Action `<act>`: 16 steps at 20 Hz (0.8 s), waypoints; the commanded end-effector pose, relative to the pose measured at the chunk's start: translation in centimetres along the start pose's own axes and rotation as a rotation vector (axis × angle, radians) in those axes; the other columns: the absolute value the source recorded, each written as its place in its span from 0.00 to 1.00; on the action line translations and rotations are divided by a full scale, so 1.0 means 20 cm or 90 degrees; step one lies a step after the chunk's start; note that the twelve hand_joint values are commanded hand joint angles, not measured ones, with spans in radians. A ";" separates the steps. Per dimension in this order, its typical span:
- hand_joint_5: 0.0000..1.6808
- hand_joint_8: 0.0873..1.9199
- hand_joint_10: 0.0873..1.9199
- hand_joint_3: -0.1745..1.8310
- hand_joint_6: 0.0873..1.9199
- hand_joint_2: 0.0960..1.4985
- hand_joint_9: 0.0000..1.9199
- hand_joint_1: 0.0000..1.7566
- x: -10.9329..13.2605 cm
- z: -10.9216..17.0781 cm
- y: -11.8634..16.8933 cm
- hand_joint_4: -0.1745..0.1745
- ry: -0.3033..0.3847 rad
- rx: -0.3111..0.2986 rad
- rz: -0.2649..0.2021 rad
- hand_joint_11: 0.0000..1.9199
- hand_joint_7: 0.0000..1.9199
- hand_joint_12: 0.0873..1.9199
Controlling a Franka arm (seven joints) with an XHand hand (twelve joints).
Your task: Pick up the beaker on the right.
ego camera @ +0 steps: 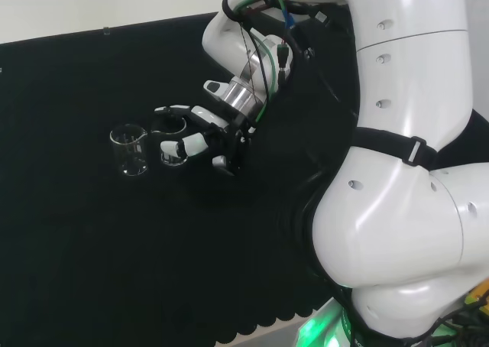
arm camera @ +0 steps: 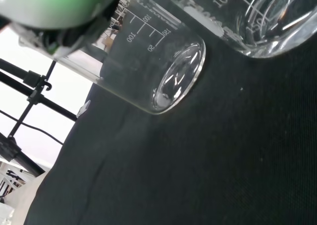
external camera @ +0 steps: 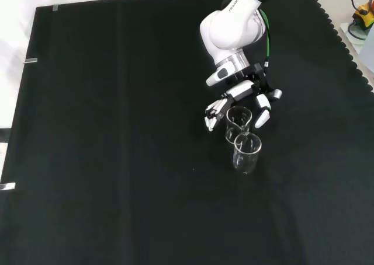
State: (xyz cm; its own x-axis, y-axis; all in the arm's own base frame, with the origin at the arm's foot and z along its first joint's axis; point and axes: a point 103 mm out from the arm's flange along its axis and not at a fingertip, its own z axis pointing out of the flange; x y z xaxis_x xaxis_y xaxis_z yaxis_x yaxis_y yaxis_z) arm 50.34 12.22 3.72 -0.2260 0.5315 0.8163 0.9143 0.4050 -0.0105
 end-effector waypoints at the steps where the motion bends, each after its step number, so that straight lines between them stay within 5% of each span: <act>1: 0.26 0.28 0.28 0.60 0.00 0.16 0.18 0.52 0.00 0.01 0.00 0.38 0.002 0.001 0.001 0.00 0.16 0.58; 16: 0.30 0.28 0.27 0.60 0.01 0.17 0.20 0.52 0.01 0.02 0.00 0.41 -0.005 -0.007 0.001 0.00 0.19 0.62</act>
State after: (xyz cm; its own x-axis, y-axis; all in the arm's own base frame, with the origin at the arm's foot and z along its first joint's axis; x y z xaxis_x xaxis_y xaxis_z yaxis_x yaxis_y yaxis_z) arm 50.11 12.78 3.54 -0.2281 0.5338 0.8142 0.9142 0.4052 -0.0096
